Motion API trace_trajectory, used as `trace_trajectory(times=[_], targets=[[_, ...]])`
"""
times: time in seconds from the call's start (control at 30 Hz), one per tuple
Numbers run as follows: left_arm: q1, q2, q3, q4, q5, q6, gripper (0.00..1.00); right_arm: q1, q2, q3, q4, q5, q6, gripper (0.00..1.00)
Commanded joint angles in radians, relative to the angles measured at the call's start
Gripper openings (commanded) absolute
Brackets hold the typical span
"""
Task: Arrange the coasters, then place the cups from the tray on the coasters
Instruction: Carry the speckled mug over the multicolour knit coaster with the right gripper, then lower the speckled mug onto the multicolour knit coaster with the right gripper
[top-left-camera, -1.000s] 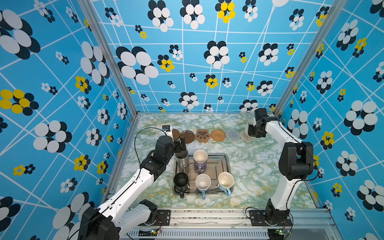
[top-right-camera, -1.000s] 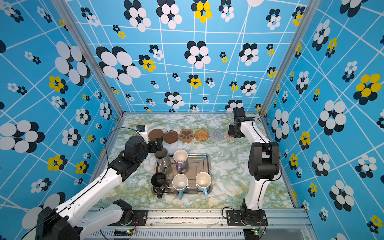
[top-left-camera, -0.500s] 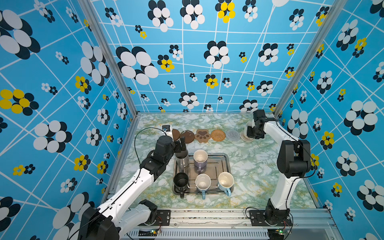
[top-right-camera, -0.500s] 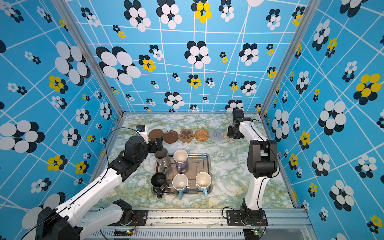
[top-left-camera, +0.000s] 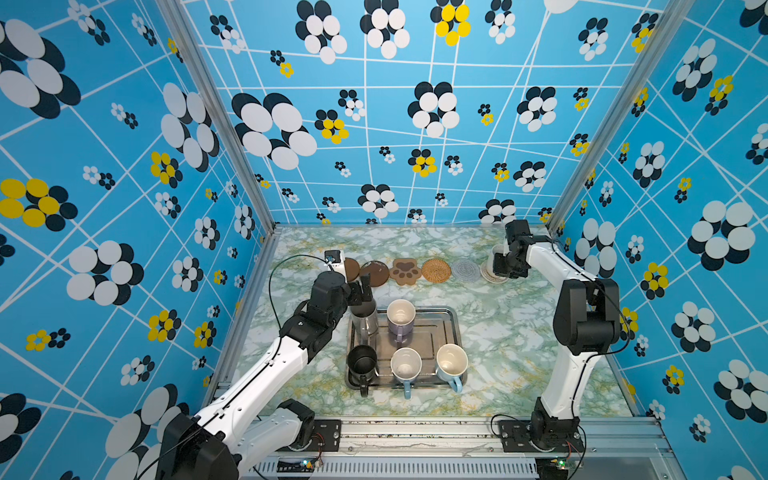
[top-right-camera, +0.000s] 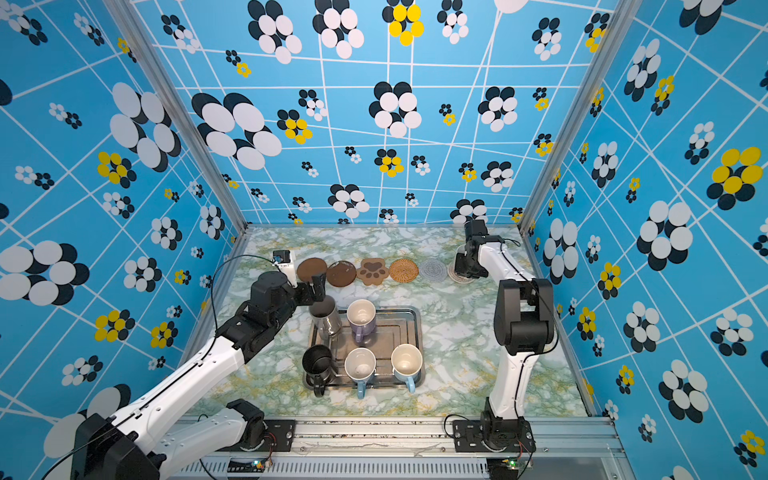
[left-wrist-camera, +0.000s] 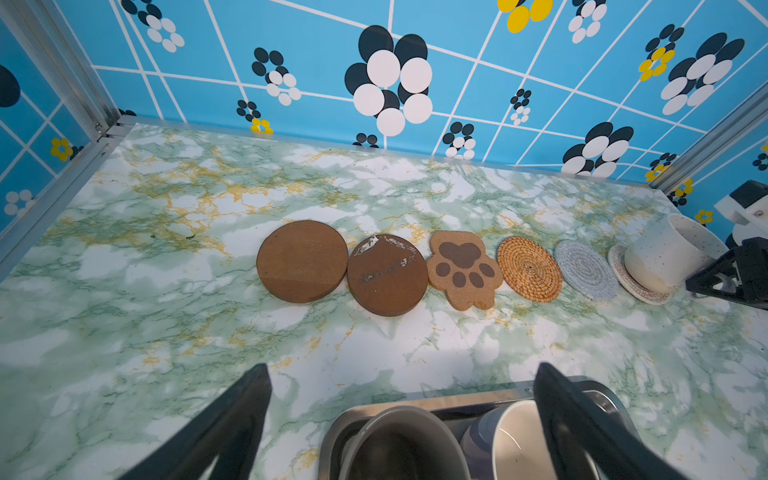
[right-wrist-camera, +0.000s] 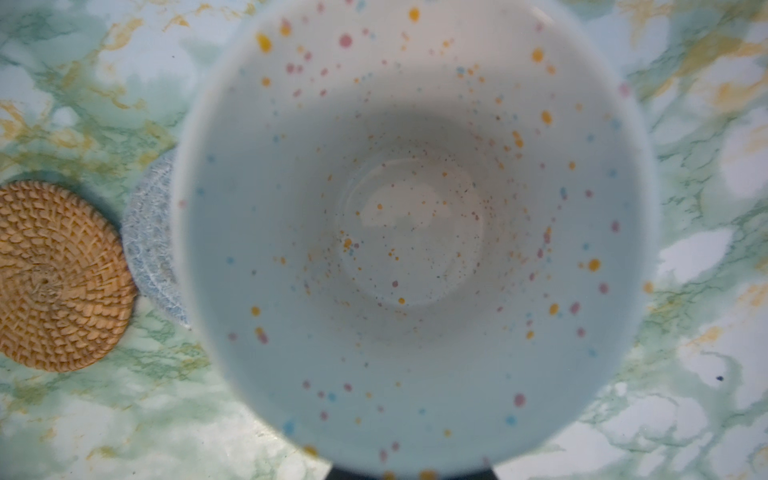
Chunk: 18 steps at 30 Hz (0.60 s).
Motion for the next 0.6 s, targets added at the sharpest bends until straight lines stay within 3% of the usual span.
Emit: trace_trajectory(times=[0.0, 0.57], targets=[[0.009, 0.002, -0.006, 0.018, 0.014, -0.004, 1.0, 0.002, -0.012, 0.031, 0.076, -0.01, -0.01, 0.0], [0.009, 0.009, -0.004, 0.02, 0.015, -0.003, 1.0, 0.004, 0.001, -0.011, 0.095, -0.027, -0.001, 0.0]])
